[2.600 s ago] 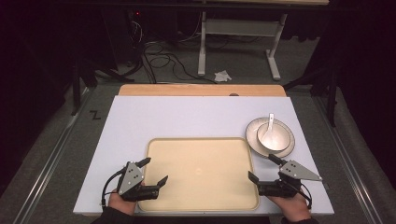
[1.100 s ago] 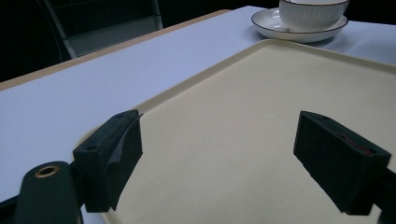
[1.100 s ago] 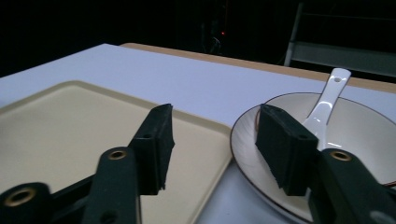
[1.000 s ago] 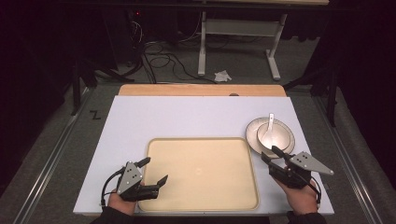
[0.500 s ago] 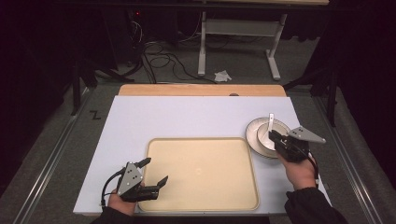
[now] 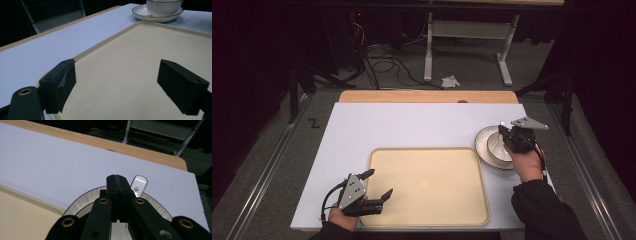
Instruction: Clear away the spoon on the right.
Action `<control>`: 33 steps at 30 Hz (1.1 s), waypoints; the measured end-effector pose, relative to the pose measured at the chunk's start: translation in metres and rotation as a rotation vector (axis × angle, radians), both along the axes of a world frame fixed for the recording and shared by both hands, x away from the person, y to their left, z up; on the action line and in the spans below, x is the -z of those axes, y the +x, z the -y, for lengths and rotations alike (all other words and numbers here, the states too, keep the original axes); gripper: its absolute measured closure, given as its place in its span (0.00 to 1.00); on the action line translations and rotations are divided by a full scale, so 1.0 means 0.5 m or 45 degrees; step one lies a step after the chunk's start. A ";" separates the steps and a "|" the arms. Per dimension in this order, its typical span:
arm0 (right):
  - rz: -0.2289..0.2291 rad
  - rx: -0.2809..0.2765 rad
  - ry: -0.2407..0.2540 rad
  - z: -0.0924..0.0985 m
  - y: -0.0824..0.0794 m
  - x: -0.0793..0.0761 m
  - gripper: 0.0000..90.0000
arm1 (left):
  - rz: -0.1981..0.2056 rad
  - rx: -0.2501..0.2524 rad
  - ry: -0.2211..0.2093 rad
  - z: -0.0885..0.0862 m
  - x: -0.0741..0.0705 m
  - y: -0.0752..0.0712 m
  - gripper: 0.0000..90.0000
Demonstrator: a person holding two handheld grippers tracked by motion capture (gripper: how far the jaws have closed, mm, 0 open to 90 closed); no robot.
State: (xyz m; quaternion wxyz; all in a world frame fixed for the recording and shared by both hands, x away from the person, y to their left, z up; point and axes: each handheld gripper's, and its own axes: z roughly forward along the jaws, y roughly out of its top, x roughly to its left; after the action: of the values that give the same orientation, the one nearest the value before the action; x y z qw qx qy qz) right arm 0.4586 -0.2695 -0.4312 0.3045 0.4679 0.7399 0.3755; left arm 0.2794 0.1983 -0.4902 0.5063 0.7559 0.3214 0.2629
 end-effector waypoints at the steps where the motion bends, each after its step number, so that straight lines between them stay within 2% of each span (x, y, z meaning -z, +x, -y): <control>1: -0.017 0.005 -0.037 -0.005 0.016 -0.001 1.00 | -0.001 0.001 -0.003 0.000 0.000 0.000 0.18; 2: -0.017 0.005 -0.037 -0.005 0.016 -0.001 1.00 | 0.000 0.002 -0.004 0.000 0.000 0.000 0.18; 4: -0.036 0.019 -0.071 -0.011 0.036 -0.004 1.00 | 0.000 0.001 -0.005 -0.001 0.000 0.000 0.18; 9: -0.053 0.036 -0.093 -0.016 0.053 -0.009 1.00 | -0.005 0.008 -0.001 0.001 0.001 0.002 0.18; 14: -0.105 0.048 -0.120 -0.020 0.068 0.001 1.00 | -0.003 0.015 0.001 0.003 0.001 0.002 0.18; 16: -0.141 0.084 -0.141 -0.013 0.075 0.009 1.00 | -0.002 0.011 -0.003 0.001 0.001 0.001 0.18; 21: -0.169 0.118 -0.129 0.013 0.072 0.006 1.00 | -0.003 0.016 -0.001 0.002 0.001 0.001 0.18; 27: -0.159 0.146 -0.127 0.047 0.057 -0.003 1.00 | -0.002 0.020 0.000 0.004 0.001 0.001 0.18; 33: -0.166 0.161 -0.132 0.072 0.041 0.000 1.00 | 0.001 0.019 0.005 0.004 0.001 0.000 0.18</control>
State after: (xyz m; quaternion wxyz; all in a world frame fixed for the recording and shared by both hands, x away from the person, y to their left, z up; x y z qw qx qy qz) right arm 0.4791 -0.3054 -0.4313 0.3025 0.5207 0.7456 0.2855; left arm 0.2796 0.1963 -0.4905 0.5069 0.7591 0.3151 0.2599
